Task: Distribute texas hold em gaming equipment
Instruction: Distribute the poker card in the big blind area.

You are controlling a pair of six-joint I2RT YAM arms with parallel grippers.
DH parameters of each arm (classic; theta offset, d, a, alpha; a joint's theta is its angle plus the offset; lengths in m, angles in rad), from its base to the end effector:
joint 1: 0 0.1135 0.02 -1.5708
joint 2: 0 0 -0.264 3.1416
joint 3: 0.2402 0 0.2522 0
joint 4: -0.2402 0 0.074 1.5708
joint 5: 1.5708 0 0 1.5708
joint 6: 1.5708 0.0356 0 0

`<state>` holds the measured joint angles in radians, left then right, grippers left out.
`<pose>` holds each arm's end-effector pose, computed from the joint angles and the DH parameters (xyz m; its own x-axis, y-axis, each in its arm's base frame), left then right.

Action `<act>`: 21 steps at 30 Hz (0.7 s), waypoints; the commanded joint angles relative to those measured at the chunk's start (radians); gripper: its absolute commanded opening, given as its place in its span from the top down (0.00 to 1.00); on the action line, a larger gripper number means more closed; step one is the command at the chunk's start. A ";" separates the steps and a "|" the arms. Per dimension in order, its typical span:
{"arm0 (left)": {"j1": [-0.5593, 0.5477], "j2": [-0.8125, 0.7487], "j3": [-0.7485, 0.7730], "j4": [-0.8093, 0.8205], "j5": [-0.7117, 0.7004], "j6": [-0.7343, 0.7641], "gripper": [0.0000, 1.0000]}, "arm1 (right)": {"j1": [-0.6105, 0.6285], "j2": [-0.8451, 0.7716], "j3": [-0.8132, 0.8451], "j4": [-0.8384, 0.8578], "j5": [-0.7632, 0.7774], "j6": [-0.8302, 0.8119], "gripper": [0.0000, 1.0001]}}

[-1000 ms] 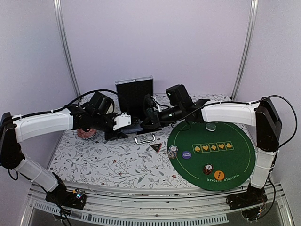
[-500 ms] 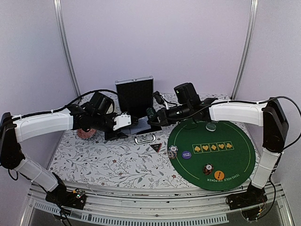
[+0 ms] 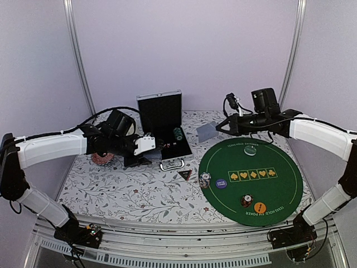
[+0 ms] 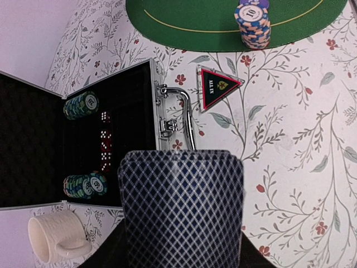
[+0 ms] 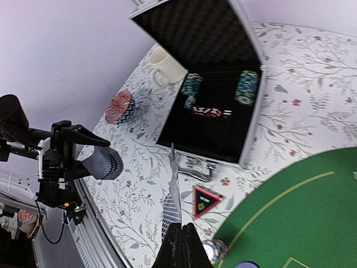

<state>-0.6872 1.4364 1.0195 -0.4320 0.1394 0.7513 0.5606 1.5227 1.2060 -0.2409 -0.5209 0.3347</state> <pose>0.2327 -0.1974 0.2488 0.0533 0.8307 -0.5541 0.9070 0.1919 0.3748 0.2851 0.1999 0.3024 -0.6923 -0.0982 -0.7149 -0.6262 0.5742 0.5275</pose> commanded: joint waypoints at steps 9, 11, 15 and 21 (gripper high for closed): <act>-0.018 0.005 -0.010 0.014 -0.004 -0.006 0.52 | -0.208 -0.272 -0.204 -0.241 0.114 -0.068 0.98; -0.018 0.003 -0.011 0.013 -0.003 -0.006 0.52 | -0.225 -0.278 -0.203 -0.276 0.117 -0.073 0.98; -0.020 0.000 -0.012 0.013 -0.004 -0.007 0.52 | -0.236 -0.276 -0.188 -0.369 0.135 -0.092 0.98; -0.021 -0.001 -0.016 0.013 -0.003 -0.009 0.52 | -0.248 -0.286 -0.171 -0.466 0.170 -0.097 0.98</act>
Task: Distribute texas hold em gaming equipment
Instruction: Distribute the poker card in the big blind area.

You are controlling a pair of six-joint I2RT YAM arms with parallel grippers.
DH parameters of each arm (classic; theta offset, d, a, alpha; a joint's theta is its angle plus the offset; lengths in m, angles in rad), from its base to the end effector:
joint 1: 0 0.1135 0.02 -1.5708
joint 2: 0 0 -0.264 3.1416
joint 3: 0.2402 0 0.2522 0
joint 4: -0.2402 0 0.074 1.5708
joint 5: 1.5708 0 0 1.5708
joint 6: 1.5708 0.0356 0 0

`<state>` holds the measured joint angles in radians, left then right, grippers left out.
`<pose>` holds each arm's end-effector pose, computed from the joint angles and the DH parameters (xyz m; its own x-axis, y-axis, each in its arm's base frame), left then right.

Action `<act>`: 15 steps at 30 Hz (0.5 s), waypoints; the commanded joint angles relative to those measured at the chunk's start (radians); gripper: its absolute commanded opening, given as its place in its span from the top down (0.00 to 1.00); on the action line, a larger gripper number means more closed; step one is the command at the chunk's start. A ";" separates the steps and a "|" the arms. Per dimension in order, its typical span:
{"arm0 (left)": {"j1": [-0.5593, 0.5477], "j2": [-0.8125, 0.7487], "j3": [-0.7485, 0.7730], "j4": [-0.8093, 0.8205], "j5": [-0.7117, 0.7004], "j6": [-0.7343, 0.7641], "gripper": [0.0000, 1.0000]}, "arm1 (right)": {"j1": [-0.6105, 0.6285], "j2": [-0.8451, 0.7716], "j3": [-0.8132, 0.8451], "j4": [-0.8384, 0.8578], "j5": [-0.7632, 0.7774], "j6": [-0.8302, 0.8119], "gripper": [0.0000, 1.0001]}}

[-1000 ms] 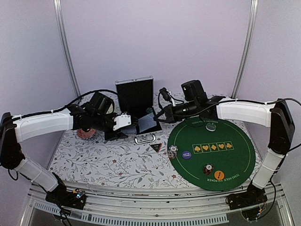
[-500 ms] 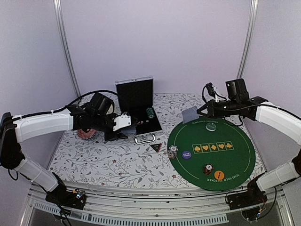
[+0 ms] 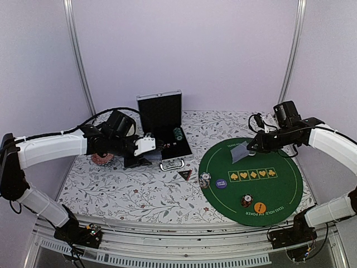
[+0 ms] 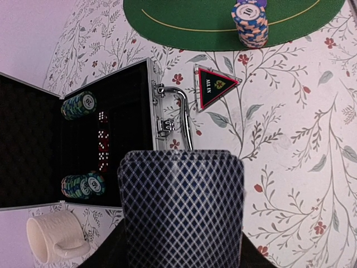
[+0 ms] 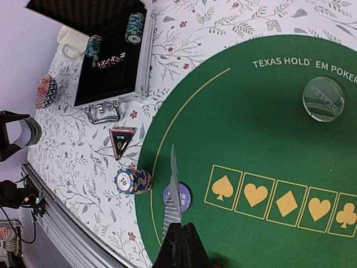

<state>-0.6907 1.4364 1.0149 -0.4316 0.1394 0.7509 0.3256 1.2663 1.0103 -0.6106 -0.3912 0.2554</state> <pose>0.2316 -0.1978 0.2473 0.0540 0.8320 -0.5522 0.9089 0.1880 0.3722 0.2441 0.0967 0.2799 -0.8325 -0.0345 -0.5530 -0.3300 0.8327 0.4447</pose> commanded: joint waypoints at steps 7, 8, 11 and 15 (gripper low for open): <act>-0.021 -0.001 -0.015 0.014 -0.003 -0.008 0.52 | -0.041 -0.050 0.036 -0.150 0.068 -0.022 0.98; -0.020 0.000 -0.015 0.014 -0.003 -0.008 0.52 | -0.043 -0.050 0.037 -0.150 0.066 -0.022 0.98; -0.021 -0.001 -0.015 0.013 -0.003 -0.009 0.52 | -0.043 -0.044 0.044 -0.161 0.068 -0.026 0.98; -0.023 0.001 -0.015 0.014 -0.003 -0.010 0.52 | -0.045 -0.044 0.058 -0.176 0.081 -0.031 0.98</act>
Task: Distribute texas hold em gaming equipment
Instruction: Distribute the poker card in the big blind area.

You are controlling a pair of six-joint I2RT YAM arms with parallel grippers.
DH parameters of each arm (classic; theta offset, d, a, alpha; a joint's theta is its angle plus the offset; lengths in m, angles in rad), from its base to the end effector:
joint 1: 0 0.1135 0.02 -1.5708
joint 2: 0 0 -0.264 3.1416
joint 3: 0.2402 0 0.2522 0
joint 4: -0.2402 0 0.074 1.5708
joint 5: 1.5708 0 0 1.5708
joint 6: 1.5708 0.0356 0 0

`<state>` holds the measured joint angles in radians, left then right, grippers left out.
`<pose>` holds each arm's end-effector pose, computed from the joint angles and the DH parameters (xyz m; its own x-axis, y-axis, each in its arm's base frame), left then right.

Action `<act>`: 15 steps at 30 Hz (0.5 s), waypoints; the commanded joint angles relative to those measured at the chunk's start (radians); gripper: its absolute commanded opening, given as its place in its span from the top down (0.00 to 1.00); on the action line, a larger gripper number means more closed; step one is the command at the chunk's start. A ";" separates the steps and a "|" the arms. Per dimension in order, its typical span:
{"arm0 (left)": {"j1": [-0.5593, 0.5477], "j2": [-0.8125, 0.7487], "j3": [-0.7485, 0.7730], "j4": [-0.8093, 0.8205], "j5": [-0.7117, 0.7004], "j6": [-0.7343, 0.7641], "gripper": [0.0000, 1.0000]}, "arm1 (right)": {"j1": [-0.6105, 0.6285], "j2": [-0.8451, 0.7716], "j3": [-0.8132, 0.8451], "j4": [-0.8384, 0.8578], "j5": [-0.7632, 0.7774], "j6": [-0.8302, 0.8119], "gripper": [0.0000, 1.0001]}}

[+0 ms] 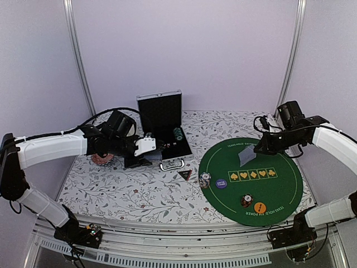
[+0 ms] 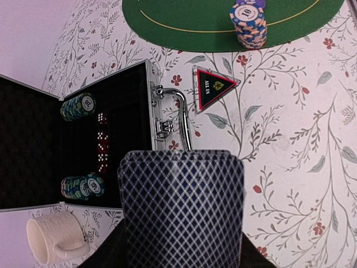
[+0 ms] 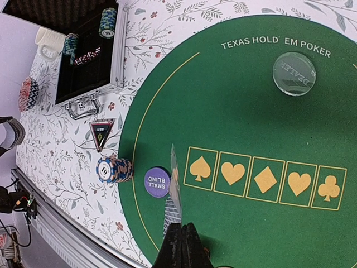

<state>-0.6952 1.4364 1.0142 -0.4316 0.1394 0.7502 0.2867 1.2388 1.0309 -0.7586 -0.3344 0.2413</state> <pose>0.2306 -0.1988 0.2471 0.0568 0.8318 -0.5521 0.9100 0.1843 0.3714 0.2338 0.0811 0.2827 -0.8730 -0.0220 -0.4872 -0.2444 0.8842 0.3980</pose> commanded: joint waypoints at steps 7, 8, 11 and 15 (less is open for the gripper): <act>-0.018 -0.001 -0.016 0.014 -0.005 -0.006 0.52 | -0.011 -0.024 0.033 -0.042 0.045 -0.004 0.98; -0.018 -0.001 -0.017 0.014 -0.009 -0.005 0.52 | -0.013 -0.030 0.029 -0.058 0.060 0.016 0.98; -0.018 0.000 -0.019 0.014 -0.016 -0.003 0.52 | -0.015 -0.077 -0.002 -0.100 0.105 0.109 0.98; -0.018 -0.002 -0.019 0.014 -0.019 -0.002 0.52 | -0.015 -0.182 -0.056 -0.208 0.206 0.249 0.98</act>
<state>-0.6968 1.4364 1.0050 -0.4316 0.1265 0.7506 0.2779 1.1629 1.0176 -0.8375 -0.2512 0.3332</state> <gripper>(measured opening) 0.482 0.022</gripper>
